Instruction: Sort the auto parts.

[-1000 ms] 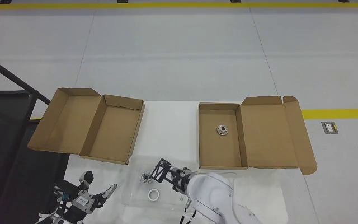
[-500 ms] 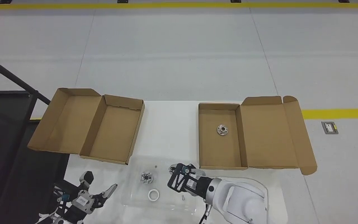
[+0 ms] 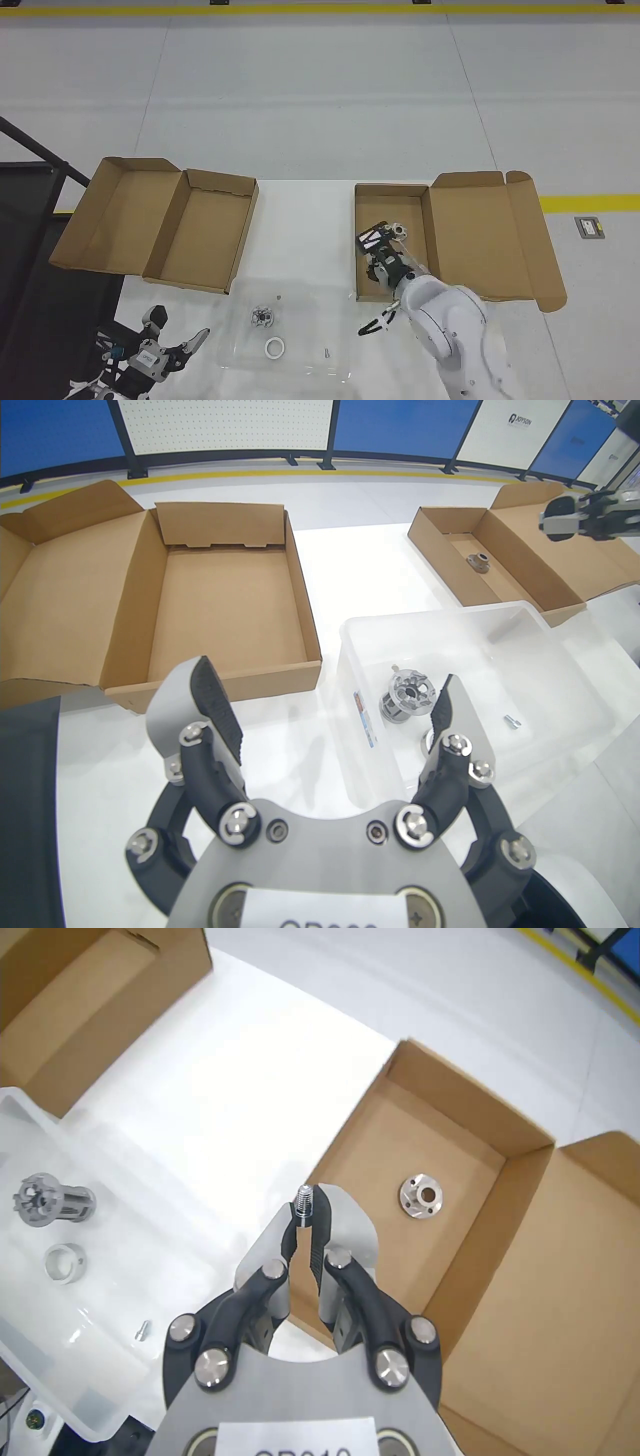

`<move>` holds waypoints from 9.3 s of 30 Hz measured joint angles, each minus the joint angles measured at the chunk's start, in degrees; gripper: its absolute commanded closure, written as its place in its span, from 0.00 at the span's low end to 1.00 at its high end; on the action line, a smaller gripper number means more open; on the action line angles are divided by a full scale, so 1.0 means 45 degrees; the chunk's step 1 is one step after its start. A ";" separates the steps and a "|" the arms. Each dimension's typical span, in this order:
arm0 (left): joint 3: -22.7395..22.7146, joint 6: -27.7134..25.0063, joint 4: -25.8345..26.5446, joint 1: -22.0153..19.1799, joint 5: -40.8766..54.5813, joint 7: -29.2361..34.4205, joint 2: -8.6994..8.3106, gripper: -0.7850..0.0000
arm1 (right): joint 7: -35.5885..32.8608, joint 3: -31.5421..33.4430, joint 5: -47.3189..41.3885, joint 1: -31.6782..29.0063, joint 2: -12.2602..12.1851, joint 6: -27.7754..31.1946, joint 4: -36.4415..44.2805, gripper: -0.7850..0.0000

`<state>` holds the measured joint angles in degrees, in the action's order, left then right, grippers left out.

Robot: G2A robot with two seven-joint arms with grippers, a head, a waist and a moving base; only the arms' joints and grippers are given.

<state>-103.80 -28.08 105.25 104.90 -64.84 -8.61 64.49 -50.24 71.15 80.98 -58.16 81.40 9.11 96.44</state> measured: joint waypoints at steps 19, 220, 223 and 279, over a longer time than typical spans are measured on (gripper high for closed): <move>0.0000 0.0000 0.0000 0.0000 0.0000 0.0000 0.0000 0.00 | -0.1223 -0.0855 -0.1795 0.4834 0.0268 0.1512 -0.8798 1.00; 0.0071 -0.0231 0.3346 0.0936 -0.4073 0.1718 -0.0154 0.00 | 0.4067 0.1193 0.0728 -0.2977 0.0512 -0.2281 0.0958 0.00; 0.0622 -0.0018 0.4115 0.0647 -0.5342 0.3282 -0.0180 0.00 | 0.5451 0.1187 0.0910 -0.4440 0.0416 -0.1774 0.2696 0.00; 0.8464 0.3653 -0.1013 -0.8374 -0.3972 1.6506 0.1122 1.00 | 1.0381 0.1012 0.2636 -0.9639 -0.0052 0.0551 0.5924 0.00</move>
<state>-65.72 -11.65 100.69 67.21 -82.71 65.67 69.54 -3.53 75.70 92.84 -101.54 81.17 11.59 123.10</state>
